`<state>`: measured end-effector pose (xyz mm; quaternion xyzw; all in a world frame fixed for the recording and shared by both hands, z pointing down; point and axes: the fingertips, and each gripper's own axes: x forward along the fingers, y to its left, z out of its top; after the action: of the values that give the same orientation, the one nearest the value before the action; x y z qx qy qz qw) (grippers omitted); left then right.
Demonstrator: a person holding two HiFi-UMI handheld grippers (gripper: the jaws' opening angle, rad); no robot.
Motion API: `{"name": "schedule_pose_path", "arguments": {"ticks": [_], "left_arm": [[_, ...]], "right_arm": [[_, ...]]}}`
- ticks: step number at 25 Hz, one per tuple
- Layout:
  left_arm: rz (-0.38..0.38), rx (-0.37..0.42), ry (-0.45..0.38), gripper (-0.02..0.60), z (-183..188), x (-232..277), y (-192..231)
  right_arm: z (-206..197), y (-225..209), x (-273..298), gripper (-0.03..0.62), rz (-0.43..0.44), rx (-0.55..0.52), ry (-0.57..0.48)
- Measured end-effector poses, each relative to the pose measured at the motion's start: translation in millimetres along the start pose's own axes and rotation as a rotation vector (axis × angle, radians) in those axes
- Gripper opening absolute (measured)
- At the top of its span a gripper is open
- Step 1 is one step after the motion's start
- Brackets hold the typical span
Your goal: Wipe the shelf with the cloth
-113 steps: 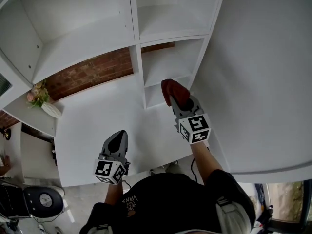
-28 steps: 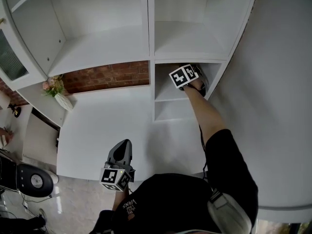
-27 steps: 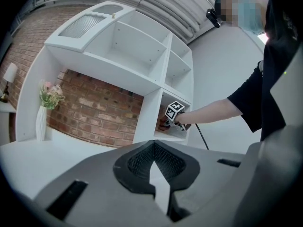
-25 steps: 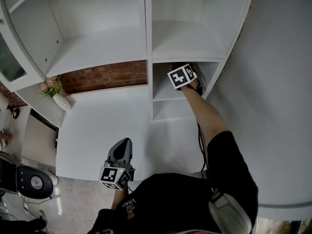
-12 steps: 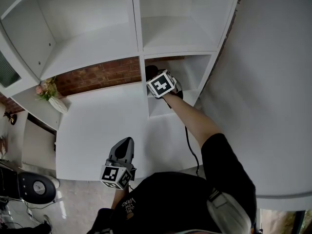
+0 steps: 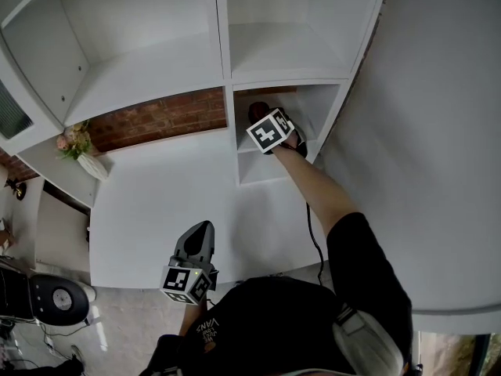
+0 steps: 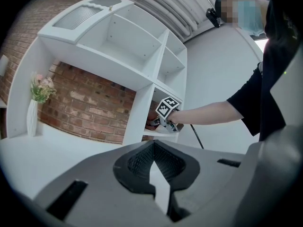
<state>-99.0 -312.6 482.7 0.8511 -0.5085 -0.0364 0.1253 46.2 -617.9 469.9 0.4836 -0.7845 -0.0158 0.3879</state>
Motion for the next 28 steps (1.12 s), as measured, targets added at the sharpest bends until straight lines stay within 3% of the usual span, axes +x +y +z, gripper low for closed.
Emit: {"name": "schedule_pose_path", "arguments": {"ticks": [11,17,22,28], "left_arm": [[-0.124,0.000,0.030,0.006,-7,24,-23],[-0.152,-0.005,0.039,0.006,-9,32,-31],[-0.149,-0.006,0.043,0.006,-11,31,-31],[-0.137,-0.001,0.045,0.006,-10,33,-29]], "right_arm": [[-63,-74,-20,0.092,-0.254,-0.051,0.185],[-78,-83,-26,0.091,-0.314,-0.109,0.236],[-60,-84,-37,0.091,-0.349,-0.132,0.125],[-18,-52,-49,0.091,-0.226,0.016,-0.092]]}}
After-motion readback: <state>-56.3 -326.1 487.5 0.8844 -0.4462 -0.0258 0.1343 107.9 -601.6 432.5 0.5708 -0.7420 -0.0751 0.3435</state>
